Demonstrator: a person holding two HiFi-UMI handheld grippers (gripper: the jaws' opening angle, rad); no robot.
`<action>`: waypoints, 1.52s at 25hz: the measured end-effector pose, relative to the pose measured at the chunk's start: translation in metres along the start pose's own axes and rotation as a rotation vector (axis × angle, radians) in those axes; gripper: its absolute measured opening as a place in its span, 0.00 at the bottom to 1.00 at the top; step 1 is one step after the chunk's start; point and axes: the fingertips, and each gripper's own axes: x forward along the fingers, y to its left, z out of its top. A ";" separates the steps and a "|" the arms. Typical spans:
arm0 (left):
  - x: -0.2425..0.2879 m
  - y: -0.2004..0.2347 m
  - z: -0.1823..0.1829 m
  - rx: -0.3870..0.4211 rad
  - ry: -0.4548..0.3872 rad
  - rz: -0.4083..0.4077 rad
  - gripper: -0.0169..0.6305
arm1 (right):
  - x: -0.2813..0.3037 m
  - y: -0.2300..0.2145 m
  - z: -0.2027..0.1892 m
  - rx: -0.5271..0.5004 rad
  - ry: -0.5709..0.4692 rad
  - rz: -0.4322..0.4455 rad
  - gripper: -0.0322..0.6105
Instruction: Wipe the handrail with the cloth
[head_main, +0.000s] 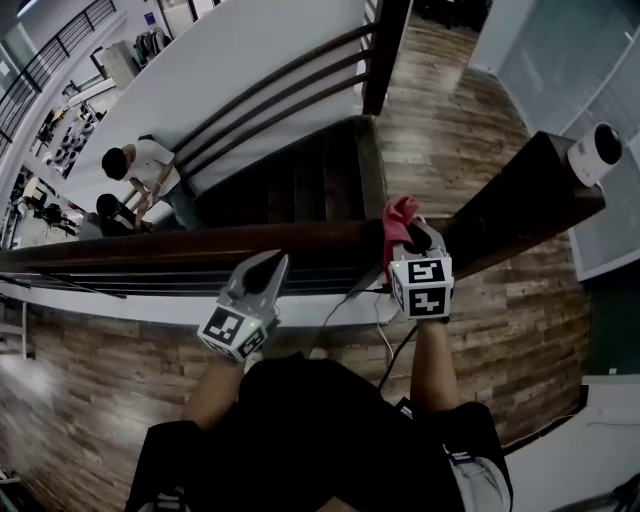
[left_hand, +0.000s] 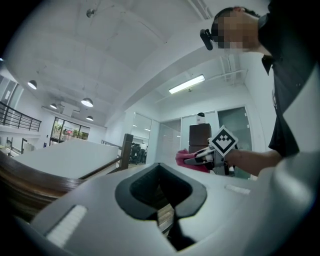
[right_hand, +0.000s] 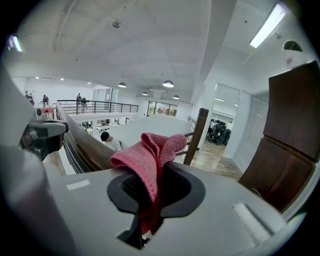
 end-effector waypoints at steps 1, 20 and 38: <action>-0.003 0.003 0.000 -0.004 -0.006 0.012 0.02 | 0.001 0.004 0.002 -0.008 0.001 0.008 0.12; -0.068 0.050 0.008 -0.007 -0.027 0.092 0.02 | 0.025 0.064 0.021 -0.068 0.031 0.054 0.12; -0.124 0.095 0.016 -0.021 -0.054 0.162 0.02 | 0.048 0.170 0.047 -0.172 0.069 0.178 0.12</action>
